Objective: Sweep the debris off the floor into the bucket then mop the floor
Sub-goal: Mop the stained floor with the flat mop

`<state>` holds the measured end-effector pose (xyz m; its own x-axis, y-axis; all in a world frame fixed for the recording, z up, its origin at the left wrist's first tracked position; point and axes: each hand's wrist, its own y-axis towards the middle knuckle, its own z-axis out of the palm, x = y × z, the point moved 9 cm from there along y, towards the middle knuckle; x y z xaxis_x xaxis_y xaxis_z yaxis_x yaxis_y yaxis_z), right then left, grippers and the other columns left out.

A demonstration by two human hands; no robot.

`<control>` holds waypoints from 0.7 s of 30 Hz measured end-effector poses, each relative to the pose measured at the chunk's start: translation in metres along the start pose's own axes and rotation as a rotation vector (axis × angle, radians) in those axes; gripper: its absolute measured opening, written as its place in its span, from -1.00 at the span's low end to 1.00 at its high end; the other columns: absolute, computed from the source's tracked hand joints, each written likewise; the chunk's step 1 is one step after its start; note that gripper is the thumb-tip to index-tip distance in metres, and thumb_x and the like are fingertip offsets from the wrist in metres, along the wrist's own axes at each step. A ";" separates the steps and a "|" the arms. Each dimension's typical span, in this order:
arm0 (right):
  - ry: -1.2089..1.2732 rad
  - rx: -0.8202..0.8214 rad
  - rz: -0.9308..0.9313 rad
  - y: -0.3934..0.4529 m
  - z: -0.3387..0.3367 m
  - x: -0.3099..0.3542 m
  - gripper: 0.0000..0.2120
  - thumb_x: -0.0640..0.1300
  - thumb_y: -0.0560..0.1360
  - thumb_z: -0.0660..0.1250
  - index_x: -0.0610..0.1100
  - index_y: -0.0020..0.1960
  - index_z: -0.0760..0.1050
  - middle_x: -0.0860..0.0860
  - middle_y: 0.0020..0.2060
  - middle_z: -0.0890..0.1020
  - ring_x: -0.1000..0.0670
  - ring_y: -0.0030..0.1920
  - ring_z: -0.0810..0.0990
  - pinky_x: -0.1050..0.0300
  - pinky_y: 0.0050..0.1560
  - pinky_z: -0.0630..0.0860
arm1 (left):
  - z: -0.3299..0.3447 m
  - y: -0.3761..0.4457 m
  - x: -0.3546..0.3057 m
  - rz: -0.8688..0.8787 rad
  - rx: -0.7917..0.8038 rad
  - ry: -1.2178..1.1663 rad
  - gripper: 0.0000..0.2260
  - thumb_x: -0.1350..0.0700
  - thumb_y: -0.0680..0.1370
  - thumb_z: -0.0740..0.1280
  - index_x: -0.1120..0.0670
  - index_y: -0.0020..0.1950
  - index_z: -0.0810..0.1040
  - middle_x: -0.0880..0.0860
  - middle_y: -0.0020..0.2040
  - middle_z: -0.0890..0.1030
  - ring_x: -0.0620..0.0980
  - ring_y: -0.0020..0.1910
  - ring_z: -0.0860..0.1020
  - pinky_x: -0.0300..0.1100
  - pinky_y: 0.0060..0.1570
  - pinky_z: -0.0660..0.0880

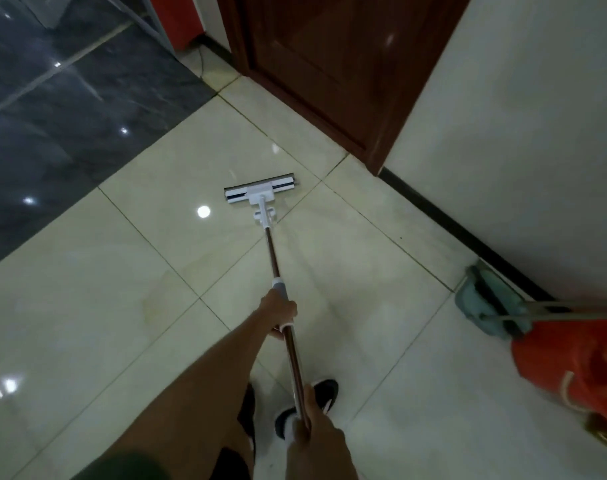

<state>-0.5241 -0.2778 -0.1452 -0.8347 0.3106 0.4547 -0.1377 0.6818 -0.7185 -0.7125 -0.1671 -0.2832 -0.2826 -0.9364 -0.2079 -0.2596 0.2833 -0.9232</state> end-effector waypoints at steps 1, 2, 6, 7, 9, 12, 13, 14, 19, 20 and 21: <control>-0.014 0.031 0.013 -0.008 0.013 -0.005 -0.46 0.14 0.65 0.11 0.30 0.56 -0.03 0.12 0.15 0.63 0.31 -0.14 0.54 0.41 -0.06 0.44 | 0.007 -0.006 0.010 -0.013 0.015 0.024 -0.79 0.21 0.53 0.43 0.24 0.09 0.50 0.17 -0.03 0.62 0.16 -0.17 0.68 -0.16 -0.57 0.54; -0.027 0.054 0.018 -0.020 0.022 -0.011 -0.46 0.15 0.66 0.09 0.29 0.57 -0.04 0.14 0.18 0.60 0.33 -0.18 0.50 0.42 -0.08 0.43 | 0.013 -0.012 0.019 -0.025 0.020 0.032 -0.77 0.20 0.52 0.45 0.26 0.09 0.50 0.19 -0.02 0.62 0.16 -0.22 0.67 -0.15 -0.59 0.53; -0.007 0.094 -0.012 -0.055 0.042 -0.033 -0.49 0.05 0.65 0.05 0.24 0.57 0.03 0.05 0.19 0.60 0.08 0.03 0.62 0.34 -0.03 0.44 | 0.032 -0.031 0.051 0.000 0.003 -0.013 -0.73 0.19 0.51 0.45 0.29 0.12 0.51 0.24 -0.06 0.61 0.15 -0.34 0.63 0.02 -0.49 0.62; 0.019 0.144 -0.027 -0.067 0.052 -0.037 -0.50 0.03 0.63 0.05 0.24 0.55 0.06 -0.01 0.14 0.63 0.00 0.05 0.64 0.24 0.00 0.50 | 0.037 -0.035 0.061 -0.003 0.010 -0.003 -0.73 0.18 0.52 0.44 0.30 0.13 0.52 0.25 -0.06 0.62 0.16 -0.33 0.64 0.04 -0.45 0.63; -0.008 0.204 -0.042 -0.094 0.069 -0.046 -0.51 0.05 0.61 0.03 0.26 0.52 0.05 -0.07 0.10 0.65 -0.10 0.04 0.64 0.06 0.07 0.57 | 0.048 -0.046 0.087 -0.009 0.015 0.013 -0.71 0.16 0.53 0.44 0.31 0.15 0.53 0.27 -0.02 0.64 0.19 -0.26 0.67 0.11 -0.33 0.66; -0.083 0.198 -0.020 -0.126 0.080 -0.071 -0.51 0.10 0.59 -0.01 0.30 0.49 -0.04 -0.05 0.08 0.64 -0.11 0.02 0.64 -0.06 0.11 0.59 | 0.070 -0.064 0.121 -0.012 0.021 0.002 -0.70 0.16 0.54 0.43 0.29 0.18 0.50 0.27 0.02 0.63 0.23 -0.19 0.68 0.16 -0.21 0.66; -0.089 0.198 -0.013 -0.138 0.082 -0.076 -0.51 0.10 0.59 -0.01 0.30 0.49 -0.04 -0.04 0.07 0.64 -0.10 0.02 0.64 -0.06 0.11 0.59 | 0.078 -0.072 0.130 -0.010 0.027 -0.002 -0.70 0.17 0.53 0.43 0.29 0.18 0.49 0.27 0.01 0.63 0.22 -0.21 0.67 0.14 -0.26 0.66; -0.083 0.209 0.012 -0.147 0.084 -0.083 -0.51 0.09 0.60 0.00 0.29 0.51 -0.02 -0.03 0.07 0.65 -0.09 0.02 0.64 -0.04 0.12 0.59 | 0.086 -0.078 0.138 -0.011 0.030 -0.010 -0.70 0.18 0.53 0.44 0.28 0.18 0.49 0.27 0.01 0.62 0.20 -0.25 0.66 0.10 -0.33 0.65; 0.054 0.125 0.126 -0.178 0.073 -0.111 -0.43 0.01 0.66 0.15 0.24 0.57 -0.02 0.06 -0.03 0.67 0.11 -0.11 0.65 0.40 -0.08 0.52 | 0.117 -0.104 0.157 0.020 0.024 -0.117 -0.68 0.20 0.51 0.43 0.28 0.19 0.47 0.26 0.03 0.60 0.17 -0.26 0.65 0.07 -0.38 0.65; 0.056 0.147 0.125 -0.182 0.072 -0.115 -0.41 -0.02 0.65 0.15 0.24 0.58 -0.04 0.04 -0.07 0.67 0.09 -0.14 0.65 0.36 -0.08 0.55 | 0.122 -0.108 0.159 0.031 0.014 -0.162 -0.69 0.21 0.51 0.42 0.28 0.19 0.47 0.26 0.04 0.60 0.18 -0.21 0.66 0.10 -0.31 0.66; 0.040 0.162 0.119 -0.184 0.069 -0.120 -0.39 -0.04 0.64 0.16 0.25 0.58 -0.04 0.03 -0.11 0.66 0.09 -0.17 0.64 0.37 -0.11 0.55 | 0.126 -0.114 0.160 0.045 0.000 -0.203 -0.69 0.22 0.50 0.40 0.27 0.19 0.46 0.24 0.03 0.59 0.17 -0.16 0.65 0.11 -0.26 0.67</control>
<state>-0.4351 -0.4863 -0.1038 -0.8288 0.4110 0.3797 -0.1261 0.5239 -0.8424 -0.6119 -0.3750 -0.2522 -0.1025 -0.9452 -0.3100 -0.2506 0.3262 -0.9115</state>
